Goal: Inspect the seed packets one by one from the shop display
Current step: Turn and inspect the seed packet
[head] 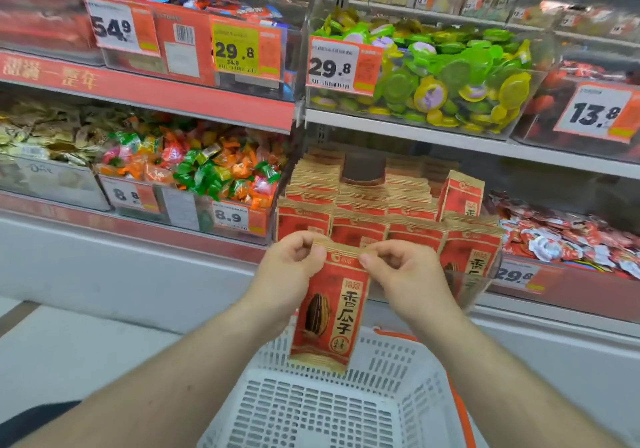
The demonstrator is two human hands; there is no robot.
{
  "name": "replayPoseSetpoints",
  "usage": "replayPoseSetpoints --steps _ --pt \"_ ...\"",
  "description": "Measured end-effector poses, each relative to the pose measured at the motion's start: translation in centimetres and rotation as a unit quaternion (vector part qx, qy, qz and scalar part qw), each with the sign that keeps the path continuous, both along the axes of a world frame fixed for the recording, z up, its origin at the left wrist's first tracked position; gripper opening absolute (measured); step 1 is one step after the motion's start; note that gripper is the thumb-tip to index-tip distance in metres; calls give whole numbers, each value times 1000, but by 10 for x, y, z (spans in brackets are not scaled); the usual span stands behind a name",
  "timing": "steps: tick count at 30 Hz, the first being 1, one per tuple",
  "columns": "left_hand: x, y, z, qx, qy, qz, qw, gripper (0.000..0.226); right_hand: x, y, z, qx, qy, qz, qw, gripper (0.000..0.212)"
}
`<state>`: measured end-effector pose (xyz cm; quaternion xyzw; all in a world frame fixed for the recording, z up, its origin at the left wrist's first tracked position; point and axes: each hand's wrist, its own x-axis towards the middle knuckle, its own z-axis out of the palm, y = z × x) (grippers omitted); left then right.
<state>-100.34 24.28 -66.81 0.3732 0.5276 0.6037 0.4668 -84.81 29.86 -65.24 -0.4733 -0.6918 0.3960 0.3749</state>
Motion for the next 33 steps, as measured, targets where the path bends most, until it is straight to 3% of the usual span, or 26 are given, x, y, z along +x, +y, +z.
replayPoseSetpoints --steps 5,17,28,33 --pt "-19 -6 -7 -38 153 -30 987 31 5 -9 -11 -42 32 2 999 14" --pt "-19 -13 -10 89 197 23 976 45 7 -20 -11 -18 133 12 991 17" --pt "-13 -16 -9 78 126 21 989 30 11 -20 -11 -3 117 26 993 12" --pt "-14 -12 -5 66 45 49 996 18 13 -20 -9 -72 36 119 990 11"
